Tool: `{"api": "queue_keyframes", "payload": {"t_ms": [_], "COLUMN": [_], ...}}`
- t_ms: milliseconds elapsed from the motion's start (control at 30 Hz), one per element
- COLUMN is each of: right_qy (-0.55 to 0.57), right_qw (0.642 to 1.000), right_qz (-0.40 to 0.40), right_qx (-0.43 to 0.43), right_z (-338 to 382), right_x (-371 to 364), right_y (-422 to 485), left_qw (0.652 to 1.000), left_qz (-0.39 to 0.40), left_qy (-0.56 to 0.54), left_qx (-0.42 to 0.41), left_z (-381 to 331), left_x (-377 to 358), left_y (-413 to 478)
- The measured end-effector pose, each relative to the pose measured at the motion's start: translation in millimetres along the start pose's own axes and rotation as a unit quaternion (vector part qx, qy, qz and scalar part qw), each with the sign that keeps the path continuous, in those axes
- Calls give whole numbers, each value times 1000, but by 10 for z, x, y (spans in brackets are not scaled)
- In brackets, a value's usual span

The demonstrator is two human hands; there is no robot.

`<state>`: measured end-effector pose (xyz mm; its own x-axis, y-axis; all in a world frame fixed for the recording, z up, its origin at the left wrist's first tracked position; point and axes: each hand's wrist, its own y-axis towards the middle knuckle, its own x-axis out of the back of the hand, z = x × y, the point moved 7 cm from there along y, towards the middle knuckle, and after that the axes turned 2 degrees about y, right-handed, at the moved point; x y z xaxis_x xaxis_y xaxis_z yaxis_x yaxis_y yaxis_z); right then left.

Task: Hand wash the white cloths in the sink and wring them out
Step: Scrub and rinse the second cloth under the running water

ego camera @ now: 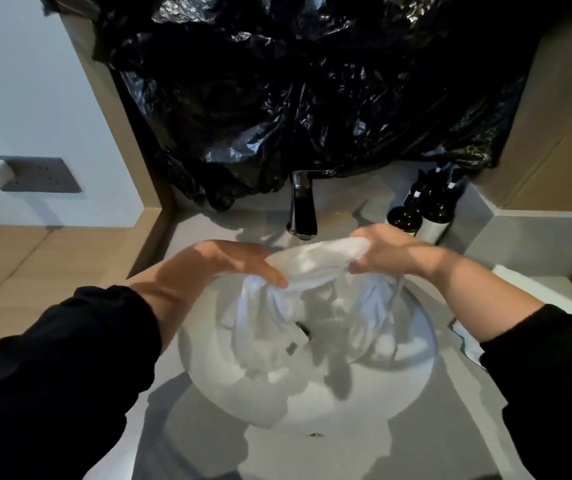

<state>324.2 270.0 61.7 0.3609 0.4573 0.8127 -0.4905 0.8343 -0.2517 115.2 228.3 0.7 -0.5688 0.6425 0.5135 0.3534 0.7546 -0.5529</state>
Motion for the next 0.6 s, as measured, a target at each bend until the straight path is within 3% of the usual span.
{"api": "queue_keyframes", "payload": {"t_ms": [100,233,300,400,467,500,533,600], "right_qy": [47,-17,134,385,526,545,525,424], "right_qw": [997,989,968,904,829,809,811,853], "right_qz": [63,120,124,23,-83,-137,-192,-266], "right_qx": [-24,-89,-171,-185,-173,-174,-170,-148], "right_z": [-194,-562,-784,-925,-801,-715,-615,-427], "right_x": [-87,-660,-1006,-1277,-1350,-1356,-1340,-1349], "right_y": [-16,197,269,374,430,452,462,476], "left_qw": [968,963,925,829,782,779,787,813], "left_qz": [12,-49,-110,-134,-138,-152,-161,-179], "left_qy": [-249,-257,-358,-543,-607,-605,-592,-549], "left_qx": [-11,67,61,27,42,61,73,71], "left_z": [64,441,622,650,532,447,357,253], "left_x": [-75,-455,-561,-686,-737,-755,-791,-876], "left_y": [39,394,595,757,858,901,964,1078]}}
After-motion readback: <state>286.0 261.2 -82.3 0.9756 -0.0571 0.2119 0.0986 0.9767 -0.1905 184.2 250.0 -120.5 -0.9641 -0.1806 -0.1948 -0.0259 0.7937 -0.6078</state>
